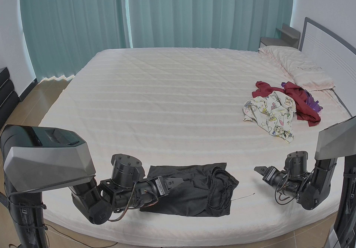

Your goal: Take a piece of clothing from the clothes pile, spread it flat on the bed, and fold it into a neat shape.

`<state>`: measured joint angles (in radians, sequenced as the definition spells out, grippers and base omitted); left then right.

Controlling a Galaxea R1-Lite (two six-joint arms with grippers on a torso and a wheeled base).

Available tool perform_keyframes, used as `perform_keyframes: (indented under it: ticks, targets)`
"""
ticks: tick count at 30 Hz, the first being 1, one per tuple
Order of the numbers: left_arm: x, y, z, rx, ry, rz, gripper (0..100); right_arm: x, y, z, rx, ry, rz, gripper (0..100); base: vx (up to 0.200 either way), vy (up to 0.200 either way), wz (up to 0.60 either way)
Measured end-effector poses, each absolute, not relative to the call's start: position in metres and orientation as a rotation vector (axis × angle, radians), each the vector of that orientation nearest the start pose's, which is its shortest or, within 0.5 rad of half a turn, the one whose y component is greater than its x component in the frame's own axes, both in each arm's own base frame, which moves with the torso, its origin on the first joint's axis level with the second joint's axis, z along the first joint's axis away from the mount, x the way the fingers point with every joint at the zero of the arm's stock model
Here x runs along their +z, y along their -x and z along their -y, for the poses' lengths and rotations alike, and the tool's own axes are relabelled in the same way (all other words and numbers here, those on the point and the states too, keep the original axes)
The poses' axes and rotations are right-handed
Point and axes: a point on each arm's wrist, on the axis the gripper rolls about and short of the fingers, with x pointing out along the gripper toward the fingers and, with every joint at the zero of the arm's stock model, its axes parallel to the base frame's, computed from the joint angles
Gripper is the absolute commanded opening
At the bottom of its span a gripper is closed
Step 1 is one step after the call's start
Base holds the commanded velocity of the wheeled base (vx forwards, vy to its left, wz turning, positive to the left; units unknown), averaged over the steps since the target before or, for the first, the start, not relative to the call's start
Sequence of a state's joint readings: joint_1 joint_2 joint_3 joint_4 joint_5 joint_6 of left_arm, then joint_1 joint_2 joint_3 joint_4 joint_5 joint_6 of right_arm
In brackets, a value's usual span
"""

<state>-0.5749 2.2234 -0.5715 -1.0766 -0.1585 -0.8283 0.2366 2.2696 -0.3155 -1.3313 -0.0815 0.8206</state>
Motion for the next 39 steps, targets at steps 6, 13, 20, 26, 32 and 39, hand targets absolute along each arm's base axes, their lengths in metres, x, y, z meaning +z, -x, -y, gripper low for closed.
perform_keyframes:
  ticks: [6, 13, 20, 26, 32, 39]
  targets:
    - [0.001, -0.27, 0.175, -0.382, 0.693, -0.849, 100, -0.022, -0.273, -0.064, -0.113, -0.694, -0.642, 100, 0.0, 0.0, 0.0]
    - [0.004, -0.275, 0.169, -0.349, 0.7, -0.823, 100, -0.026, -0.274, -0.063, -0.122, -0.691, -0.651, 100, 0.0, 0.0, 0.0]
    - [0.006, -0.279, 0.161, -0.325, 0.709, -0.802, 100, -0.026, -0.276, -0.063, -0.11, -0.694, -0.626, 100, 0.0, 0.171, 0.0]
    - [0.007, -0.282, 0.156, -0.313, 0.716, -0.792, 100, -0.03, -0.275, -0.063, -0.115, -0.69, -0.63, 100, 0.0, 0.2, 0.0]
    - [0.006, -0.286, 0.15, -0.293, 0.726, -0.785, 100, -0.026, -0.275, -0.063, -0.099, -0.693, -0.601, 100, 0.0, 0.2, 0.0]
    - [0.005, -0.286, 0.148, -0.284, 0.728, -0.788, 100, -0.016, -0.273, -0.068, -0.048, -0.649, -0.566, 100, 0.0, 0.0, 0.0]
